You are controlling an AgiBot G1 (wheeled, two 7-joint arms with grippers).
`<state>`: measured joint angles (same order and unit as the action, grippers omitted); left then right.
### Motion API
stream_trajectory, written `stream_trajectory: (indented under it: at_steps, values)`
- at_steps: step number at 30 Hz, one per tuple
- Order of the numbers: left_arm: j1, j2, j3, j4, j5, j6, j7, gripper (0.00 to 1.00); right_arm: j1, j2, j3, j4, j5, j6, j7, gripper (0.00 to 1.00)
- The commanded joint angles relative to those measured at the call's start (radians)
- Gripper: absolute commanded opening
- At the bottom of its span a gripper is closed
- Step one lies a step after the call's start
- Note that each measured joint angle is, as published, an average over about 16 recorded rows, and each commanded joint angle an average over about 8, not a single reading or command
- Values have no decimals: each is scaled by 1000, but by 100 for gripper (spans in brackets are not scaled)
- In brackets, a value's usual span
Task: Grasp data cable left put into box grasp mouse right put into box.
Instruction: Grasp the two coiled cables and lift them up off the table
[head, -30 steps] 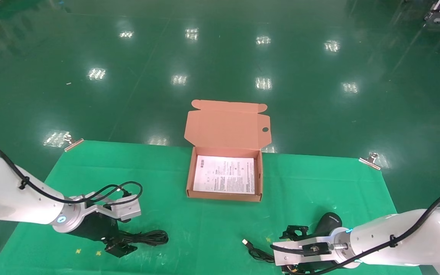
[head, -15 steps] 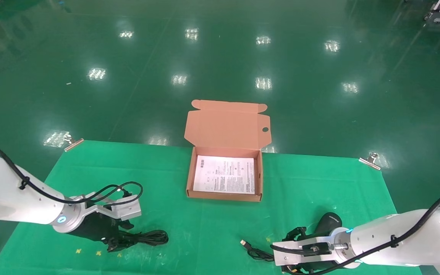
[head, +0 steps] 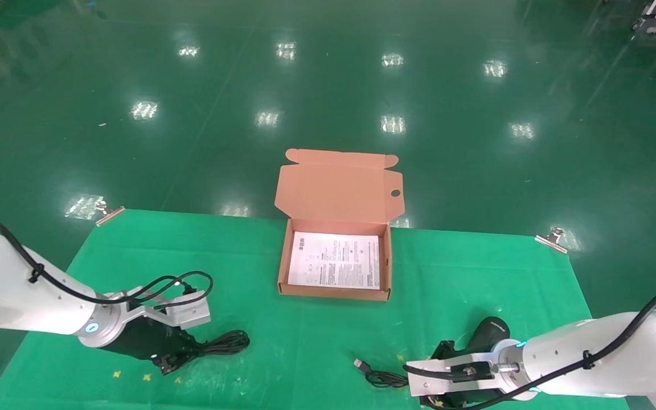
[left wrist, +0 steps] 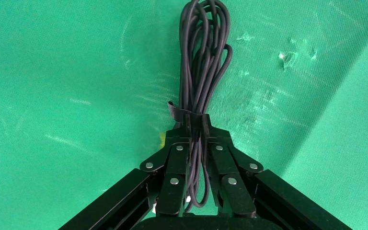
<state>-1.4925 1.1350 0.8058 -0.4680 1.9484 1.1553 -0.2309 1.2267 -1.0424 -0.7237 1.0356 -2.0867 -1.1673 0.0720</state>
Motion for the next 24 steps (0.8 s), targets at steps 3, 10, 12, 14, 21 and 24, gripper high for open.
stream_trajectory:
  at_steps: [3, 10, 12, 14, 21, 24]
  values:
    - [0, 0, 0, 0, 0, 0, 0, 0, 0, 0, 0, 0, 0, 0, 0, 0]
    - [0, -1, 1, -3, 2, 1, 3, 0, 2, 8, 7, 3, 7, -2, 8, 0]
    - [-1, -5, 3, -10, 5, 3, 6, 0, 5, 21, 16, 13, 14, -4, 22, 0]
    - [-2, -11, 5, -24, 9, 6, 10, 0, 8, 39, 29, 32, 24, -8, 42, 0]
    - [-20, -63, 4, -135, 18, 27, 0, 0, 34, 130, 94, 146, 65, -21, 130, 0]
    - [-37, -96, -2, -213, 25, 34, -21, 0, 61, 164, 123, 183, 76, -19, 157, 0]
